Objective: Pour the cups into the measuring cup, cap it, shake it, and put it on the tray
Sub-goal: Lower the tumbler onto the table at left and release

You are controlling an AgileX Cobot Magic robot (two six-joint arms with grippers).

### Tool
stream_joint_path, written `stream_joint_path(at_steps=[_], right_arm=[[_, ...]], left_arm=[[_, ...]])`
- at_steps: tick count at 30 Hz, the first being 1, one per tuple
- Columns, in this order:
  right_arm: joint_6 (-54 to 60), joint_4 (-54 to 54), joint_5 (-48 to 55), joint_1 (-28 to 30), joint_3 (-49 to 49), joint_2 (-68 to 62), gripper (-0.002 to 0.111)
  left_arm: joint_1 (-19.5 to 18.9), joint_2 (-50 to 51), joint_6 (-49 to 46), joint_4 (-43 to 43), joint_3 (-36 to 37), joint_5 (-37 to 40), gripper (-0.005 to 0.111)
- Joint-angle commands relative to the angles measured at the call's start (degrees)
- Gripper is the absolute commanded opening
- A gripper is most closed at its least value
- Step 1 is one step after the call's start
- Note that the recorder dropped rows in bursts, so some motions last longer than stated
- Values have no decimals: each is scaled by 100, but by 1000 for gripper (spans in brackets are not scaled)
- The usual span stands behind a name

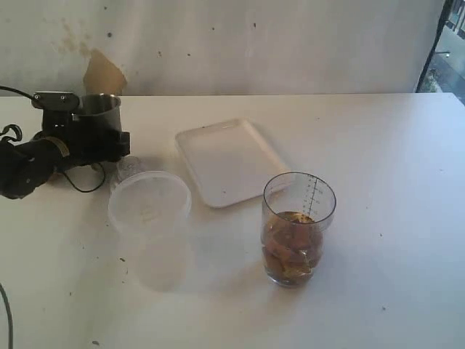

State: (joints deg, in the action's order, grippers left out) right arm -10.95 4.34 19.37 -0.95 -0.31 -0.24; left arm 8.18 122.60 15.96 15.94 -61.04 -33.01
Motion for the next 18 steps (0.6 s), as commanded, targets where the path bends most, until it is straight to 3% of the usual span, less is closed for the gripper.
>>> stream_joint_path(at_steps=[1, 18], right_arm=[[67, 17, -8, 28, 31, 24, 0], [67, 17, -8, 28, 31, 24, 0]], left_arm=[[-6, -110, -419, -311, -10, 22, 28], [-6, -418, -407, -598, -10, 285, 28]])
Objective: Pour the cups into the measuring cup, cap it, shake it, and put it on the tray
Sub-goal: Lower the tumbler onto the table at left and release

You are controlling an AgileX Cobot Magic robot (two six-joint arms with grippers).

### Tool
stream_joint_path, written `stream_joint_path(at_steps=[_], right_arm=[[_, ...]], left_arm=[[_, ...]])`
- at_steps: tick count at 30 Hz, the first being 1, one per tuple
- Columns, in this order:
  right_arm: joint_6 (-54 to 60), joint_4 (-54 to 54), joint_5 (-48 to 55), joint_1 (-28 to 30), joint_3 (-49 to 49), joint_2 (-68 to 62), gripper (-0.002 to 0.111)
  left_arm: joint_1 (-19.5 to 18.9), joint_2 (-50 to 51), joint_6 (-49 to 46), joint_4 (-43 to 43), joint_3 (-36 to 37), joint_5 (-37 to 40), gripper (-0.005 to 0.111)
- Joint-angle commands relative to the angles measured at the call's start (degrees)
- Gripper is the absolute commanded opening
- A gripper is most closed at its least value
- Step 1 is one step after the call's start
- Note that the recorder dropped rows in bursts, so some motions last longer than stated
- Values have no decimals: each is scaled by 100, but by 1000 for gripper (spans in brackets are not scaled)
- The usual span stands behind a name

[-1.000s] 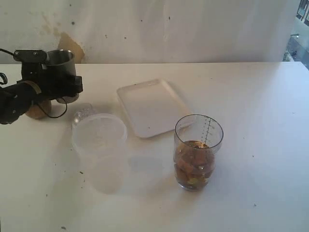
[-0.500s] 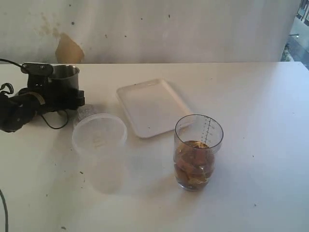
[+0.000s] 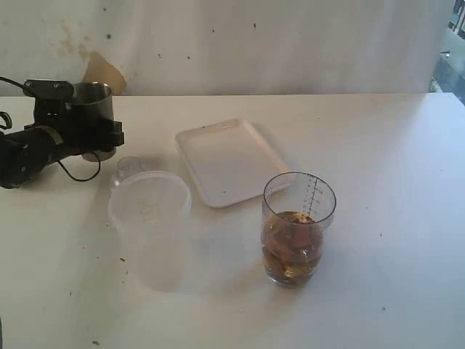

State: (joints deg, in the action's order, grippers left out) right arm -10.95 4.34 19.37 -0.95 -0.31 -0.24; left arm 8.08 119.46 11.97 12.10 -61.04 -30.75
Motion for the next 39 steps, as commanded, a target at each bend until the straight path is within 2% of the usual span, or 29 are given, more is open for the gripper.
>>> stream_joint_path(at_steps=[1, 4, 15, 17, 18, 23, 39], right_arm=[[67, 17, -8, 28, 31, 24, 0], [67, 17, -8, 28, 31, 24, 0], [67, 17, -8, 28, 31, 24, 0], [67, 17, -8, 28, 31, 24, 0], [67, 17, -8, 28, 31, 24, 0], [67, 17, -8, 28, 31, 24, 0], [67, 17, -8, 28, 31, 24, 0]], left_arm=[[4, -79, -8, -350, -10, 91, 28], [4, 18, -8, -588, -10, 53, 28], [4, 295, -21, -480, -10, -84, 29], [4, 284, -9, -396, -10, -110, 39], [4, 284, -9, -397, -10, -110, 48], [4, 218, -53, -428, -10, 124, 104], [4, -650, -300, -428, -10, 683, 105]])
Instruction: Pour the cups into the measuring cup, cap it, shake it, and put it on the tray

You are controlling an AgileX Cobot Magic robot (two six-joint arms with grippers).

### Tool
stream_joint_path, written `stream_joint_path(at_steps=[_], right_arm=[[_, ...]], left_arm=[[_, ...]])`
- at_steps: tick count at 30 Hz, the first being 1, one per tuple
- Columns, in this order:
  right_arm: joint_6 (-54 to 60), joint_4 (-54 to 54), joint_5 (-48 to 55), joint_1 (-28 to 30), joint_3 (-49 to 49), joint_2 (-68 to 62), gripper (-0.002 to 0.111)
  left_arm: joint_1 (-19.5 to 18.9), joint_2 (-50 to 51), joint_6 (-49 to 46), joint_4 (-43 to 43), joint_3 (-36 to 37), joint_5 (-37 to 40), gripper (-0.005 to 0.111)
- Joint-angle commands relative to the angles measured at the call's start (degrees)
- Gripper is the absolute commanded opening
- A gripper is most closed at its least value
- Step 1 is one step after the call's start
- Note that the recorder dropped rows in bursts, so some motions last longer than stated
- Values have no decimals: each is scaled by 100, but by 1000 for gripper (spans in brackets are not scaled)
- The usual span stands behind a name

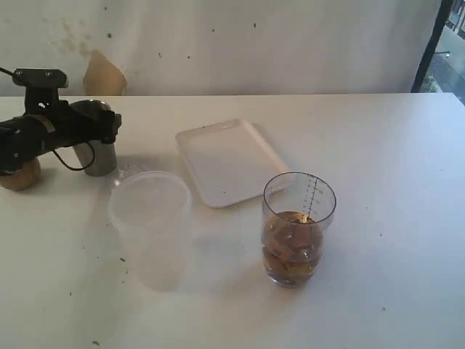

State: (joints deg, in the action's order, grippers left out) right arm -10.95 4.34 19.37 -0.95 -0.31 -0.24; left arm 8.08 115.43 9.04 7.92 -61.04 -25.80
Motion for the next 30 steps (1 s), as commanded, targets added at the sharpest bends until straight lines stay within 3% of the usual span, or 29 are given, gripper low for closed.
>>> stream_joint_path(at_steps=[1, 6, 10, 12, 14, 15, 16, 19, 20, 22, 23, 27, 30], right_arm=[[67, 17, -8, 28, 31, 24, 0], [67, 17, -8, 28, 31, 24, 0], [67, 17, -8, 28, 31, 24, 0], [67, 17, -8, 28, 31, 24, 0], [67, 17, -8, 28, 31, 24, 0], [67, 17, -8, 28, 31, 24, 0], [67, 17, -8, 28, 31, 24, 0], [67, 17, -8, 28, 31, 24, 0], [67, 17, -8, 28, 31, 24, 0], [67, 17, -8, 28, 31, 24, 0], [67, 17, -8, 28, 31, 24, 0], [67, 17, -8, 28, 31, 24, 0], [67, 17, -8, 28, 31, 24, 0]], left_arm=[[4, -384, -7, -10, -10, 335, 105], [4, -882, -7, 28, -10, 444, 105], [4, -1504, 23, 188, -97, 1122, 101], [4, -1786, 36, -64, -263, 1949, 74], [4, -2026, 103, -122, -526, 2869, 29], [4, -2067, 116, -122, -839, 3717, 0], [-11, -2029, 195, -135, -1217, 4557, 3], [-135, -1737, 81, -275, -2064, 5948, 15], [-225, -1573, -148, -439, -2392, 6503, 25], [-412, -1220, -557, -833, -3006, 7321, 57], [-508, -1052, -530, -728, -3280, 7748, 61], [-941, -743, -189, -406, -3624, 8666, 46], [-1426, -523, -447, -826, -3601, 9161, 47]])
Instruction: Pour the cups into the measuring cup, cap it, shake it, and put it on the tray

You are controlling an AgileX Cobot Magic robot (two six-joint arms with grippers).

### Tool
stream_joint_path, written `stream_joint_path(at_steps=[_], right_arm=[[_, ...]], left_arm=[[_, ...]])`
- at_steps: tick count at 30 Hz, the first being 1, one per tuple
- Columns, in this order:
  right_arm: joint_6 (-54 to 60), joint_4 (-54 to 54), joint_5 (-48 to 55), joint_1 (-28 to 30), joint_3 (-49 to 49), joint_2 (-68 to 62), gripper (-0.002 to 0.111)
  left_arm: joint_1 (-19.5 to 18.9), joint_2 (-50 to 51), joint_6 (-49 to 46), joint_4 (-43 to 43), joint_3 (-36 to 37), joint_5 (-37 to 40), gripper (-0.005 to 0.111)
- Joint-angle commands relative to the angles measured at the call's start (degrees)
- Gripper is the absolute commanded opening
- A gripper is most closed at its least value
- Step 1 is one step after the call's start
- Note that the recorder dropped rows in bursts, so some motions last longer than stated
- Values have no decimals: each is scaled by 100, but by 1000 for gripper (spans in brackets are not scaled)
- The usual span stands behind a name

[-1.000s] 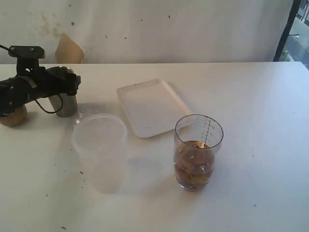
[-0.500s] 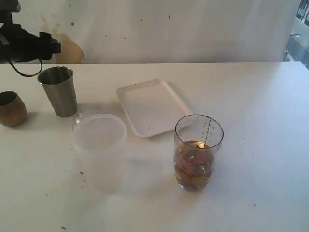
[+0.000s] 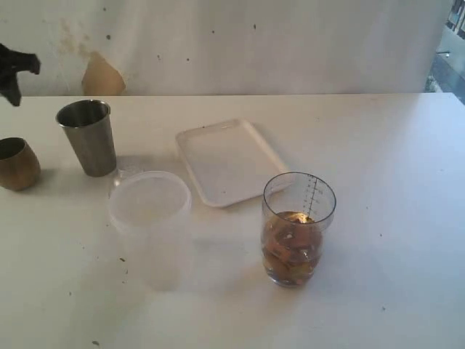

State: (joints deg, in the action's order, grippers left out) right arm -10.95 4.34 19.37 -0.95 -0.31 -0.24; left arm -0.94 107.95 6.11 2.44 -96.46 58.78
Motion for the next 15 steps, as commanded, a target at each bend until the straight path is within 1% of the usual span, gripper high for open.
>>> stream_joint_path(at_steps=[1, 4, 6, 7, 8, 10, 12, 15], right_arm=[[67, 17, -8, 28, 31, 24, 0], [67, 17, -8, 28, 31, 24, 0], [67, 17, -8, 28, 31, 24, 0], [67, 17, -8, 28, 31, 24, 0], [67, 17, -8, 28, 31, 24, 0], [67, 17, -8, 28, 31, 24, 0], [67, 17, -8, 28, 31, 24, 0], [67, 17, -8, 28, 31, 24, 0]], left_arm=[[-650, 288, -532, -539, -11, 769, 48], [-822, 422, -2335, -1352, 204, 801, 52], [-835, 466, -2990, -1717, 381, 711, 52], [-807, 465, -3519, -1874, 487, 592, 52], [-760, 465, -3786, -1874, 595, 479, 52], [-676, 465, -4106, -1724, 794, 77, 52], [-613, 465, -4055, -1524, 955, -372, 52], [-613, 465, -4045, -1288, 1174, -830, 52]])
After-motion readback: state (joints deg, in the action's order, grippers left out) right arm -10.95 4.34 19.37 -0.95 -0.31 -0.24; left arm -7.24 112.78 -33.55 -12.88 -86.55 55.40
